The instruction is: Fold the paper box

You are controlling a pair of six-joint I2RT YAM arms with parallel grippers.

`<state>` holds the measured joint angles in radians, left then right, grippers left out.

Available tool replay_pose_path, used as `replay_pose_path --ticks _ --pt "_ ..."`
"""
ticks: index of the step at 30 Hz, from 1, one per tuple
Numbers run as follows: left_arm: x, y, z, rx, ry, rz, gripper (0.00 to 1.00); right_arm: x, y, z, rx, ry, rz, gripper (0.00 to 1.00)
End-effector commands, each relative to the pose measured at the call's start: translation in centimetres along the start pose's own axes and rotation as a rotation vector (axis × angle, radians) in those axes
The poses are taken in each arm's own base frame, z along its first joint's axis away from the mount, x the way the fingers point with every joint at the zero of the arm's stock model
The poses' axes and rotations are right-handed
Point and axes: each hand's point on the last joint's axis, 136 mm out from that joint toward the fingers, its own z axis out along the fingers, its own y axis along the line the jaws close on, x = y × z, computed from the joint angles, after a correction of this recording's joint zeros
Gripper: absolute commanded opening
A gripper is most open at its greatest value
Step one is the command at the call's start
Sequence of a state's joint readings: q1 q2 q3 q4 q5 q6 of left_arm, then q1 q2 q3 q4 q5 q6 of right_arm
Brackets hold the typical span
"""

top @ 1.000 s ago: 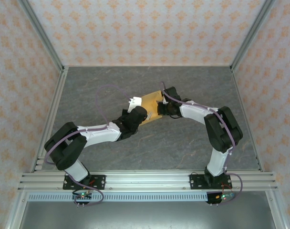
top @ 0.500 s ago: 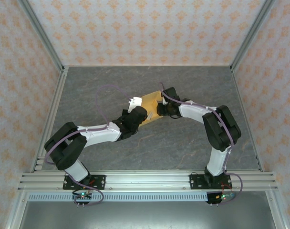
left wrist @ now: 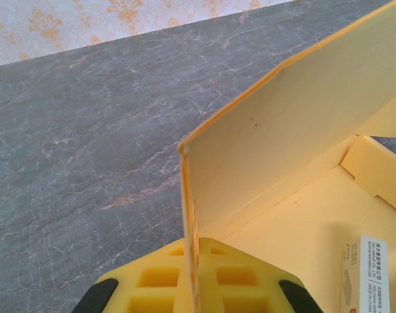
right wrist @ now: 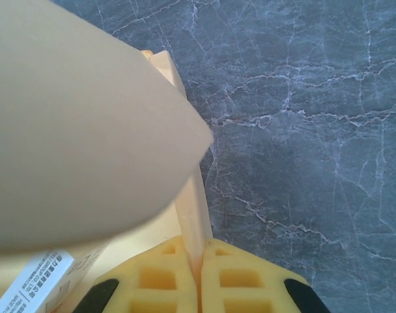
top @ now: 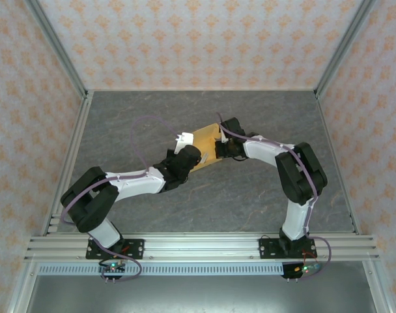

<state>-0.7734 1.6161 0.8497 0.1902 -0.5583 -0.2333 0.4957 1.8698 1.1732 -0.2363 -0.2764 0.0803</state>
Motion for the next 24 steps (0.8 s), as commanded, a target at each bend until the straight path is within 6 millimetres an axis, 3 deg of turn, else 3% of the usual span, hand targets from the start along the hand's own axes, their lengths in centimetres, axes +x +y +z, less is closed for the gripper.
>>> replay_pose_path --ticks 1,12,18,24 --pt "-0.9 -1.6 -0.8 0.069 -0.016 -0.002 0.00 2.1 -1.1 1.0 0.074 0.095 -0.015 0.01" --pt "-0.9 -2.1 -0.8 0.080 -0.013 -0.004 0.00 2.0 -3.4 0.0 0.416 0.064 -0.108 0.00" --pt "-1.1 -2.2 -0.9 0.083 -0.016 -0.003 0.00 2.2 -4.0 0.5 0.511 0.033 -0.154 0.00" --pt "-0.9 -2.1 -0.8 0.072 -0.015 0.004 0.00 1.2 -2.7 0.1 0.383 -0.027 -0.109 0.05"
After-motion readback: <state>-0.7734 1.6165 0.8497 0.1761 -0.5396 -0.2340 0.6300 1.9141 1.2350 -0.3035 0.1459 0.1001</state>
